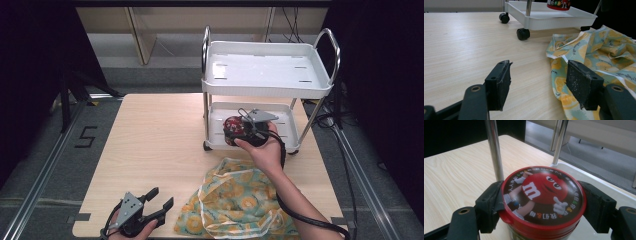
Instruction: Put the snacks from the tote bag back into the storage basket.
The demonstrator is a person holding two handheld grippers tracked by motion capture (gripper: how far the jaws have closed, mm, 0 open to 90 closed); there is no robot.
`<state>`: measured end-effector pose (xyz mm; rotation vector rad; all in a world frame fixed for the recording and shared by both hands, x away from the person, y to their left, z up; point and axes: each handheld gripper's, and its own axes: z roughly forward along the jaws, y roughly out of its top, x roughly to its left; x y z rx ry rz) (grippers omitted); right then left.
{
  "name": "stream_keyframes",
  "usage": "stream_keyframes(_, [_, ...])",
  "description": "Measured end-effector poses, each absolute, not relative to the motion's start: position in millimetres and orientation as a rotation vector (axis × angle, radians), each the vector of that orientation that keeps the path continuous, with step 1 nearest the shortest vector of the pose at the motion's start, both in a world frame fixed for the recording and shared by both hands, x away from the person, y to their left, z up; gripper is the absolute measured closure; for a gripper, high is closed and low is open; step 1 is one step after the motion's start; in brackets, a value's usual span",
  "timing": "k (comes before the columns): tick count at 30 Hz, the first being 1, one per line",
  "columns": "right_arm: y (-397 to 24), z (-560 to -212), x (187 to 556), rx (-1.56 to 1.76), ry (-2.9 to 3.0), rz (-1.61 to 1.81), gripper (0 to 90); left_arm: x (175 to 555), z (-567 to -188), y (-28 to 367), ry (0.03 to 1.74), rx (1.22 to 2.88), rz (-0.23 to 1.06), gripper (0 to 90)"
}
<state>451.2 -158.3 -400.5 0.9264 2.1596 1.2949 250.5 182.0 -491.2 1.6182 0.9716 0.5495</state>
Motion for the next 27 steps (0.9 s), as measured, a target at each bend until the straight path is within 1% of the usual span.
stream_keyframes(7, [-154.7,-400.0,453.9,0.943,2.152,1.299,26.8,251.1,-491.3,182.4,0.961,1.618,0.552,35.8])
stream_keyframes(10, [-154.7,-399.2,454.9,0.923,2.141,1.295,26.8,249.1,-490.5,182.0,0.988,1.621,0.547,35.8])
stream_keyframes(21, [-150.1,-399.2,457.8,0.925,2.154,1.301,26.8,249.8,-490.5,183.1,0.975,1.627,0.553,35.8])
stream_keyframes(22, [-149.9,-399.1,457.1,0.940,2.151,1.286,26.8,252.3,-491.2,183.4,0.939,1.622,0.556,35.8])
stream_keyframes(25, [-148.0,-399.5,457.6,0.948,2.149,1.295,26.8,250.1,-490.8,183.0,0.976,1.620,0.550,35.8])
stream_keyframes(27, [-147.6,-400.2,460.3,0.918,2.148,1.299,26.8,251.3,-491.0,183.2,0.957,1.619,0.553,35.8])
